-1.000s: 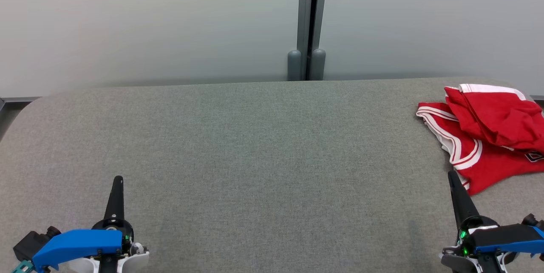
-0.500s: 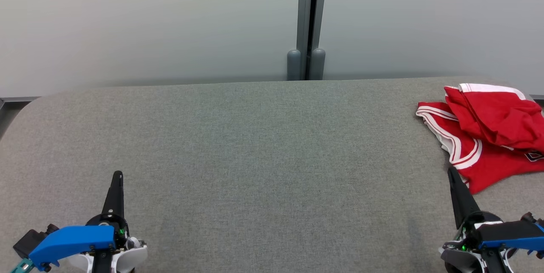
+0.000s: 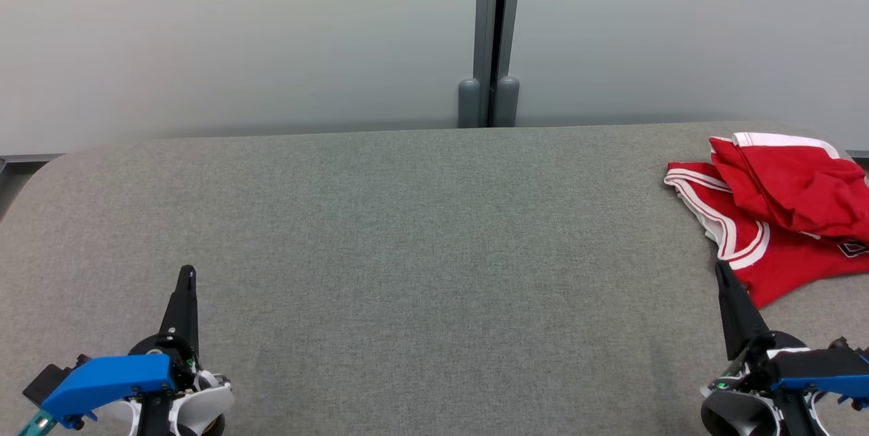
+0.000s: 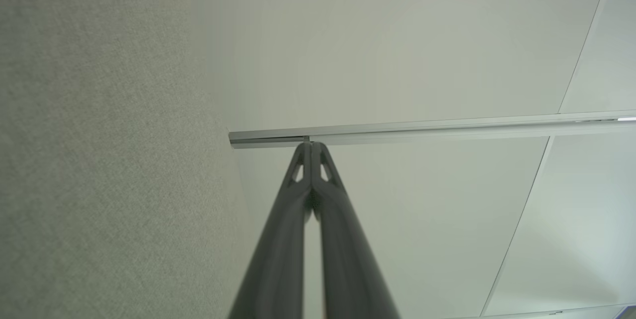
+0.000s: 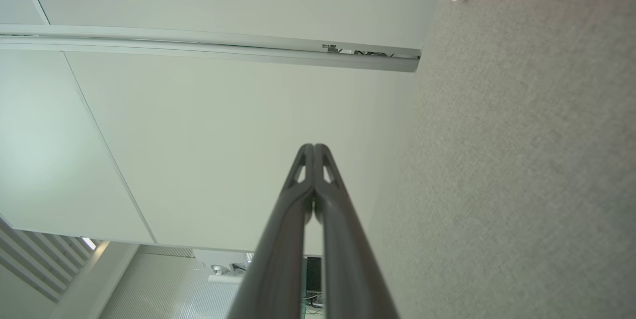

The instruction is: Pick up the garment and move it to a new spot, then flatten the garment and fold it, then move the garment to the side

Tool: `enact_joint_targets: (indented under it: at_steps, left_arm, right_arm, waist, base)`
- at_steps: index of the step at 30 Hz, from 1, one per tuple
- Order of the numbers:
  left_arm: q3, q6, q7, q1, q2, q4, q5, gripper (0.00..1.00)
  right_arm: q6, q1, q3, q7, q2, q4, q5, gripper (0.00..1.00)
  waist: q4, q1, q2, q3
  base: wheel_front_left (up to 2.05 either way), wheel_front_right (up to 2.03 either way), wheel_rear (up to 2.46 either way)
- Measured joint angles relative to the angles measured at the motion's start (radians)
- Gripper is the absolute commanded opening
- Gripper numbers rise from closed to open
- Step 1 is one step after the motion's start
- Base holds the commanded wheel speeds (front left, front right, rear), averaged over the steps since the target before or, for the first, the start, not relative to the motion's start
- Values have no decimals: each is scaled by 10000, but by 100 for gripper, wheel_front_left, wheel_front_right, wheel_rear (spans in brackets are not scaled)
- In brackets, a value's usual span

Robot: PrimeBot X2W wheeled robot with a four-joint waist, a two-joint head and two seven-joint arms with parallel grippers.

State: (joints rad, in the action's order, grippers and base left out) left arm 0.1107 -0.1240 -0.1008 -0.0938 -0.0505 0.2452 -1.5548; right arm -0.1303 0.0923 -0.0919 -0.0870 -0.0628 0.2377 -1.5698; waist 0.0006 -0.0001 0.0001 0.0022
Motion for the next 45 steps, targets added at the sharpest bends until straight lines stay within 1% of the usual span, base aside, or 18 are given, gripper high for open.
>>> enact_joint_targets:
  at_steps: [9, 45]
  left_arm:
    - [31, -6, -134, -105, 0, 4, -570, 0]
    - [33, -19, -134, -105, 0, 6, -570, 0]
  right_arm:
    - [0, 81, -38, -134, 2, 59, -535, 0]
    - [0, 85, -109, -176, 33, 67, -516, 0]
  waist:
    - [-7, 0, 0, 9]
    - [-7, 1, 0, 9]
  base:
    - [0, 0, 0]
    - [0, 0, 0]
